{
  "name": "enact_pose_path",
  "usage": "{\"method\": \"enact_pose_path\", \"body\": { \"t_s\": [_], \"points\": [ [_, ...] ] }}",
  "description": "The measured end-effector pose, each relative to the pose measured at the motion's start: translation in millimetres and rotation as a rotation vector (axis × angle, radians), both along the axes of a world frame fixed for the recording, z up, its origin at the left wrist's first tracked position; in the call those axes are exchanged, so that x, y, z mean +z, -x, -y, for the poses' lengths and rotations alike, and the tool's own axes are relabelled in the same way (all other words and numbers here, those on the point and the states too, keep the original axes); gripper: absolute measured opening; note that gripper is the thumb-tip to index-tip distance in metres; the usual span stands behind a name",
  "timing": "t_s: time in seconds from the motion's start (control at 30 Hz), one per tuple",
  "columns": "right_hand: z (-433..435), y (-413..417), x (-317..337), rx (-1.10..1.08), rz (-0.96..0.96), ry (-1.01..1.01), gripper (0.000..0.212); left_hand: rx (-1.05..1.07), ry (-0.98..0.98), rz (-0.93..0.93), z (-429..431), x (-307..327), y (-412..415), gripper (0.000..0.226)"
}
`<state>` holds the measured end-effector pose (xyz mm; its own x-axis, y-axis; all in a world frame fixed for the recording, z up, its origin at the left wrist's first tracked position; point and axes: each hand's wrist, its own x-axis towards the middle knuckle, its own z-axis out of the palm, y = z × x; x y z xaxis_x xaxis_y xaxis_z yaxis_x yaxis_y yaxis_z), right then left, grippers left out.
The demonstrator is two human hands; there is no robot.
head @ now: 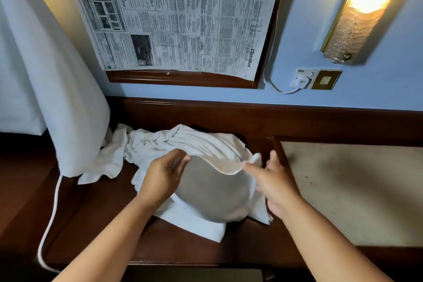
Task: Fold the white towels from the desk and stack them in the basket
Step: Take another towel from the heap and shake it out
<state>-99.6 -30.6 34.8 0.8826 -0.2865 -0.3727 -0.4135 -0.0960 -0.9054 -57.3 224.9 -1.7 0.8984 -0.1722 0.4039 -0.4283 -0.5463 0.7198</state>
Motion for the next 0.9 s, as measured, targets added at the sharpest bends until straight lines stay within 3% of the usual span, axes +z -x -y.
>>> {"method": "enact_pose_path", "body": {
  "t_s": [0.07,0.1,0.17,0.2,0.27,0.33,0.43,0.53,0.63,0.73,0.83,0.9],
  "points": [
    [-17.6,7.1,-5.4,0.324,0.096,0.360,0.104,-0.241,-0.034,0.026,12.0,28.4,2.1,0.016],
    [-24.3,7.8,-9.2,0.456,0.162,0.455,0.092,-0.310,-0.046,0.052,19.1,39.1,2.5,0.015],
    [-37.0,5.9,-8.7,0.518,0.317,0.549,0.032,-0.332,-0.019,0.036,28.4,52.7,2.1,0.016],
    [-38.3,4.0,-8.4,0.483,0.380,0.544,0.015,-0.298,0.012,0.003,28.2,53.9,0.3,0.019],
    [-36.8,0.0,-5.8,0.419,0.433,0.534,0.025,-0.218,0.032,-0.081,18.8,46.9,-3.9,0.031],
    [-35.8,-1.4,5.2,0.407,0.525,0.551,0.017,-0.213,-0.030,-0.181,8.9,34.7,-3.2,0.035],
    [-30.1,-3.2,14.4,0.345,0.636,0.571,0.008,-0.195,-0.241,-0.269,6.5,10.5,0.6,0.034],
    [-9.2,-10.2,22.9,0.150,0.683,0.582,0.012,-0.041,-0.405,-0.351,-9.6,-24.8,-3.8,0.027],
    [28.6,-19.5,24.3,-0.213,0.592,0.396,0.014,0.149,-0.420,-0.461,-40.1,-52.6,-5.6,0.019],
    [59.8,-24.7,12.9,-0.422,0.393,0.353,0.016,0.294,-0.248,-0.361,-52.4,-46.0,-4.1,0.020],
    [49.4,-21.3,6.1,-0.260,0.257,0.542,0.044,0.288,-0.083,-0.106,-37.7,-3.7,-11.4,0.022],
    [20.4,-11.6,9.1,0.116,0.307,0.621,0.073,0.165,-0.127,0.104,-18.2,30.4,-15.2,0.026]
  ]
}}
